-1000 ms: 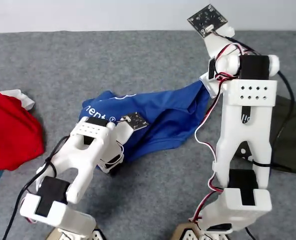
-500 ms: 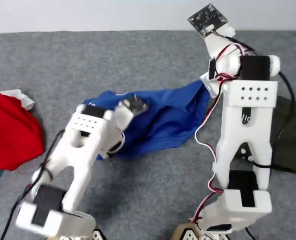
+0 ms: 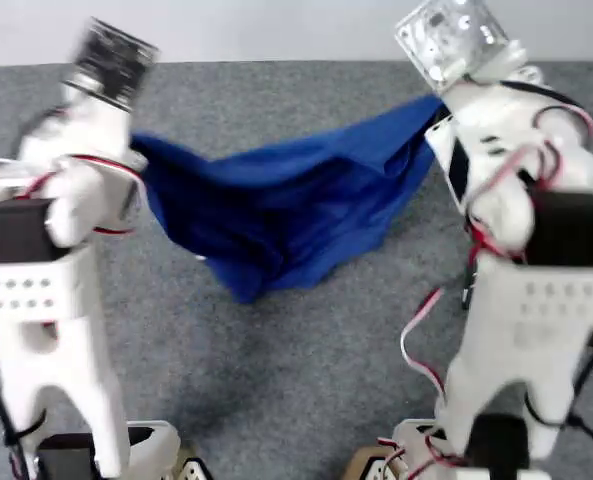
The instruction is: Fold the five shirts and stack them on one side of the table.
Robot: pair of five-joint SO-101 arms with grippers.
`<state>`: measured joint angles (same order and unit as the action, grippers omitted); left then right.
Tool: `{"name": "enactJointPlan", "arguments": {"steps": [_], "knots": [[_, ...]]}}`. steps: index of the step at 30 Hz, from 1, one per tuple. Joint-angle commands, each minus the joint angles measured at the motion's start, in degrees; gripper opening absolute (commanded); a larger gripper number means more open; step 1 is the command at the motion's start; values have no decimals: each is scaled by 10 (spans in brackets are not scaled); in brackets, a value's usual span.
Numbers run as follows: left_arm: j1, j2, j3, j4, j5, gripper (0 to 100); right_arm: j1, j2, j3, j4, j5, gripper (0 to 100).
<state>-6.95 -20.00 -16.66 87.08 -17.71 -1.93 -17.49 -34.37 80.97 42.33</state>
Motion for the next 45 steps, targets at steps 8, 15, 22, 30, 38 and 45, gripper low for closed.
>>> {"name": "enactJointPlan", "arguments": {"steps": [8,15,22,30,38,45], "knots": [[-5,-18,-245,0,-47,5,8,-104,-26,-196,127,10],[-6,-23,-313,18,-87,5,29,-138,-26,-232,129,10],[-7,-23,-422,129,-149,5,30,-207,-26,-233,183,10],[-8,-52,-397,134,-183,5,28,-213,-23,-327,214,10],[-8,-61,-411,99,-187,5,29,-196,-25,-337,212,10],[-40,-62,-473,106,-187,5,30,-252,-25,-266,212,10]]}}
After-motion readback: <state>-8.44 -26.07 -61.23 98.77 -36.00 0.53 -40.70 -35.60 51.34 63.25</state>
